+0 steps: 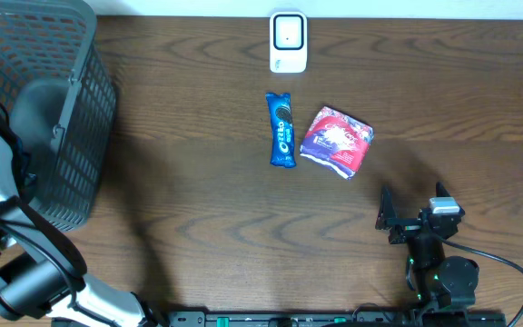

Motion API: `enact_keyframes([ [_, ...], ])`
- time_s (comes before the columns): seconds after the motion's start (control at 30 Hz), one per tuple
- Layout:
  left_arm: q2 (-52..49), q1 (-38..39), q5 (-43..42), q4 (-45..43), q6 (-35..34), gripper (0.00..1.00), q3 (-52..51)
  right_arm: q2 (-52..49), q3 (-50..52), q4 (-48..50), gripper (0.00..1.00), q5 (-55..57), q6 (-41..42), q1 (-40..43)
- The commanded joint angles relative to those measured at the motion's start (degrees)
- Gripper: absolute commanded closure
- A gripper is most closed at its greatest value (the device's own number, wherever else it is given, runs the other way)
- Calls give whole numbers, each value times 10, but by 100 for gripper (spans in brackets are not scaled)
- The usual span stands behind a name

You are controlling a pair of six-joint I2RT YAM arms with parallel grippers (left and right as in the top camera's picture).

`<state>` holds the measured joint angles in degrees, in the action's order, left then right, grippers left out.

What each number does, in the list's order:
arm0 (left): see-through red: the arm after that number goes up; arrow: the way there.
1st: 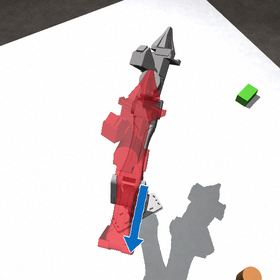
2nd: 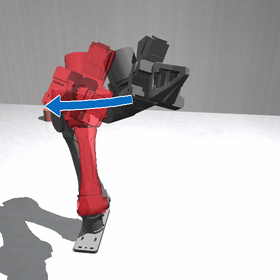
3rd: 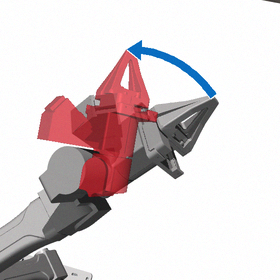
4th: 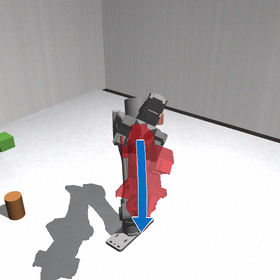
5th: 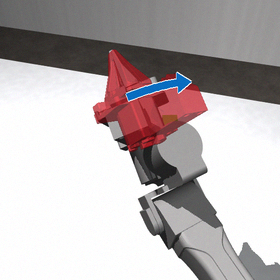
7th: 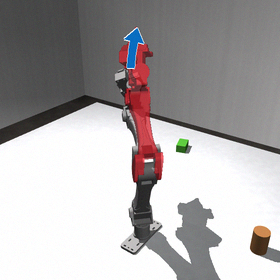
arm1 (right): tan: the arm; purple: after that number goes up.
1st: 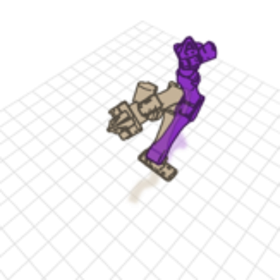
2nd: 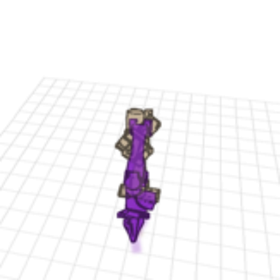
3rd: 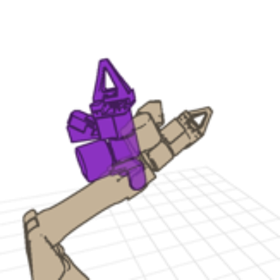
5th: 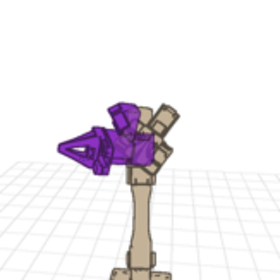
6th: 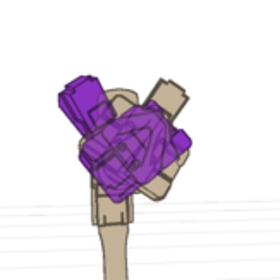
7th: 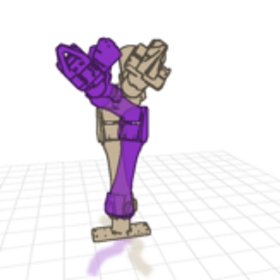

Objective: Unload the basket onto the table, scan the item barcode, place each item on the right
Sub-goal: 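Reach into the basket and grasp the green wipes pack with left gripper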

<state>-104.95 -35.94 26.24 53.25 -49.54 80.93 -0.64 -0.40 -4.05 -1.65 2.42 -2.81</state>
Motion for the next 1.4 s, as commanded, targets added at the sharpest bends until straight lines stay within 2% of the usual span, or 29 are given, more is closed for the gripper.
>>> enact_keyframes([
  [0.0,-23,-5,-19,0,-10,0,-10,3,1,-2,1,0,7,5],
  [0.13,-25,-5,-57,-9,-9,24,-10,3,1,-2,1,0,7,5],
  [0.3,-25,-5,-61,-22,-9,46,-10,3,1,-2,1,0,7,5],
  [0.4,-25,-5,-61,-24,-9,66,-10,3,1,-2,1,0,7,5],
  [0.5,-24,-5,-61,-27,-9,89,-10,3,1,-2,1,0,7,5],
  [0.53,-24,-5,-61,-27,-9,92,-10,3,1,-2,1,0,7,5],
  [0.73,0,-5,-66,-28,-3,93,-8,3,1,-2,1,0,7,5],
  [0.9,74,-5,-109,-43,-3,93,-7,3,1,-2,1,0,7,5],
  [1.1,202,-5,-233,-89,-3,93,-7,3,1,-2,1,0,7,5],
  [1.2,289,-5,-338,-139,-3,93,-7,3,1,-2,1,0,7,5],
  [1.37,372,2,-472,-208,-3,93,-7,3,1,-2,1,0,7,5],
])
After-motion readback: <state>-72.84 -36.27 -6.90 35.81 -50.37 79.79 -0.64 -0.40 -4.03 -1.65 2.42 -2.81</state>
